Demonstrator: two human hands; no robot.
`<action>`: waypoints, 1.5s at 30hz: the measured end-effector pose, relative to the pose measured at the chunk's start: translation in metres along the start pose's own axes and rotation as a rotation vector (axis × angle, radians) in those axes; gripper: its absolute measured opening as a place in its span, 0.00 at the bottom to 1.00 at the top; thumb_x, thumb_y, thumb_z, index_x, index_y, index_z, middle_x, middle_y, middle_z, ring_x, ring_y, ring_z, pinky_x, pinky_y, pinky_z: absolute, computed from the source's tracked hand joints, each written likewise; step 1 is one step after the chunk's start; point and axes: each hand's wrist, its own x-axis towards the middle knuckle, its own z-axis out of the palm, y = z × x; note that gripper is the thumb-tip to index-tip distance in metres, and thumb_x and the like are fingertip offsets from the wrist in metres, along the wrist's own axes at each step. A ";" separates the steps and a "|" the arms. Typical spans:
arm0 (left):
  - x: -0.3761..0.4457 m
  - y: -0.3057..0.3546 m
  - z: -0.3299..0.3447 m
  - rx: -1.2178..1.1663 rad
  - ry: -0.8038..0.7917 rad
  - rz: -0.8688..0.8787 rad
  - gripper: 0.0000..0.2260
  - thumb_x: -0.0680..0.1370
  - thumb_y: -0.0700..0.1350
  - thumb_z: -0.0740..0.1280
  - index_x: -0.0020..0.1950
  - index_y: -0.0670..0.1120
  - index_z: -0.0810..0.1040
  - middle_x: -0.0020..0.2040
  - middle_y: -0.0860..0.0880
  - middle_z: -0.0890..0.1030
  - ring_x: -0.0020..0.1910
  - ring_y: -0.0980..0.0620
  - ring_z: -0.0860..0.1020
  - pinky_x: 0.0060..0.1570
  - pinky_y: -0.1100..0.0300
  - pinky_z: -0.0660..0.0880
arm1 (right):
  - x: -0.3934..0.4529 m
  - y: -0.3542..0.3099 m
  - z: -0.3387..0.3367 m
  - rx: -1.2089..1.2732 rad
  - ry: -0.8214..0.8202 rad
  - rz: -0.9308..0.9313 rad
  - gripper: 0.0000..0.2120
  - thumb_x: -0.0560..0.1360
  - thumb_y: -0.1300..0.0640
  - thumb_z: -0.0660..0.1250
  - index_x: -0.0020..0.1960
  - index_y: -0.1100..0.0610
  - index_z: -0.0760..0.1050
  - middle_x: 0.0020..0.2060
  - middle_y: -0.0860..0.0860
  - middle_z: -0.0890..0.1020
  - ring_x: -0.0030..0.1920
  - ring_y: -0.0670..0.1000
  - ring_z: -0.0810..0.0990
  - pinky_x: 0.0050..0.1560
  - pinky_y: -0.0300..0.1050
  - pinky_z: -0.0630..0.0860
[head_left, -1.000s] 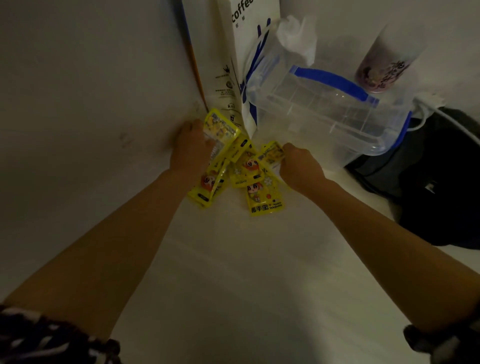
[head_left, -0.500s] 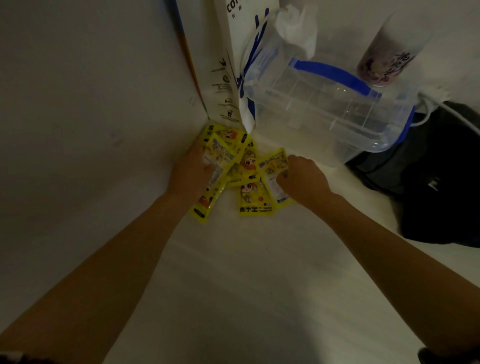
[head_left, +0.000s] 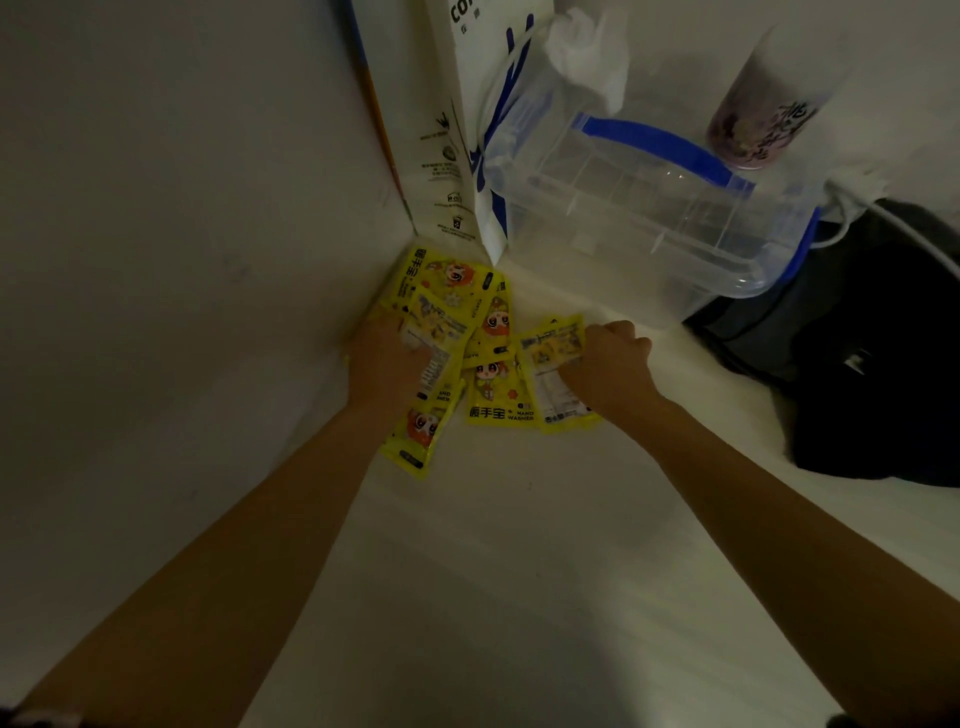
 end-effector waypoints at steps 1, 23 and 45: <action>0.000 0.001 0.001 0.005 0.003 -0.007 0.11 0.71 0.44 0.72 0.51 0.43 0.78 0.52 0.42 0.80 0.50 0.42 0.79 0.48 0.42 0.78 | 0.000 -0.002 -0.001 0.023 -0.004 0.011 0.07 0.73 0.59 0.63 0.49 0.59 0.68 0.58 0.60 0.71 0.60 0.62 0.67 0.49 0.49 0.63; -0.068 -0.034 -0.031 -0.381 0.083 -0.216 0.10 0.70 0.43 0.74 0.50 0.46 0.80 0.46 0.46 0.83 0.45 0.44 0.82 0.47 0.43 0.80 | -0.052 0.018 -0.022 0.658 0.031 0.167 0.13 0.75 0.64 0.64 0.59 0.60 0.71 0.49 0.55 0.79 0.46 0.56 0.79 0.39 0.47 0.78; -0.065 -0.039 -0.034 -0.117 -0.133 -0.116 0.16 0.64 0.50 0.75 0.46 0.42 0.81 0.44 0.42 0.82 0.42 0.43 0.81 0.40 0.47 0.80 | -0.072 -0.018 0.016 0.928 -0.135 0.322 0.12 0.73 0.66 0.63 0.54 0.58 0.78 0.51 0.59 0.82 0.51 0.61 0.81 0.55 0.64 0.78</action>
